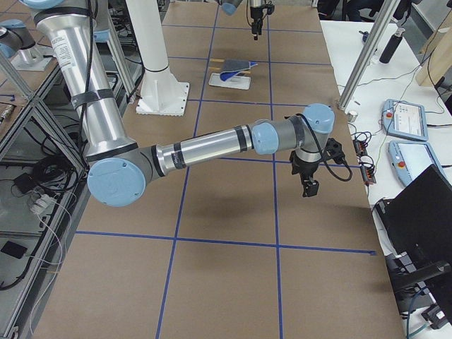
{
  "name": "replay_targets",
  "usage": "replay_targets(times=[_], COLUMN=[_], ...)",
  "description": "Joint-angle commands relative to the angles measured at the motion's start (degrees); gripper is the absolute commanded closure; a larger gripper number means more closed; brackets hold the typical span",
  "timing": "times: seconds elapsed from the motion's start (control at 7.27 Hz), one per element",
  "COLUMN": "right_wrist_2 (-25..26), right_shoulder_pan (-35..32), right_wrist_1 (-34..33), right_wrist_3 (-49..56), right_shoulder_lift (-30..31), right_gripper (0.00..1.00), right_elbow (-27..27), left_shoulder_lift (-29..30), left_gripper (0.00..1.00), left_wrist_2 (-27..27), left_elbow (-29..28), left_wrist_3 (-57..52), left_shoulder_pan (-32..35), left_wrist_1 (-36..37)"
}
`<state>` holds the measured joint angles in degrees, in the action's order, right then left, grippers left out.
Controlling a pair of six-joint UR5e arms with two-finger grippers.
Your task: Hang towel on rack
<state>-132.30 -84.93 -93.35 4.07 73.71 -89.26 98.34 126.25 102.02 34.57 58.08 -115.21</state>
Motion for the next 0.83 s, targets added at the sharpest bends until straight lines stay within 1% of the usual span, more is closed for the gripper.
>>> replay_targets(times=[0.0, 0.14, 0.28, 0.41, 0.55, 0.69], right_wrist_2=[0.5, 0.4, -0.1, -0.1, -0.2, 0.0], right_shoulder_pan=[-3.1, -3.2, -3.2, -3.2, -3.2, -3.3], right_wrist_1=[0.3, 0.3, 0.2, 0.2, -0.3, -0.2], right_wrist_3=[0.4, 0.4, 0.4, 0.4, 0.4, 0.4], right_shoulder_lift=[4.7, 8.3, 10.7, 12.4, 12.8, 13.6], right_gripper=[0.0, 0.0, 0.0, 0.0, 0.0, 0.0], right_elbow=[-1.4, -2.7, -2.6, -2.6, -2.1, -2.2], left_shoulder_lift=[0.0, 0.0, 0.0, -0.1, -0.2, -2.0], left_gripper=[0.01, 0.01, 0.02, 0.01, 0.02, 0.02], left_wrist_2=[0.1, 0.2, 0.2, 0.5, 0.5, 0.5], left_elbow=[-1.5, -1.5, -2.9, -6.4, -10.5, -11.7], left_wrist_3=[-18.2, -25.1, -32.9, -42.6, -48.2, -48.8], left_shoulder_pan=[10.3, 15.8, 21.0, 26.6, 30.2, 30.9], left_wrist_1=[12.3, 18.9, 24.3, 25.7, 25.7, 25.6])
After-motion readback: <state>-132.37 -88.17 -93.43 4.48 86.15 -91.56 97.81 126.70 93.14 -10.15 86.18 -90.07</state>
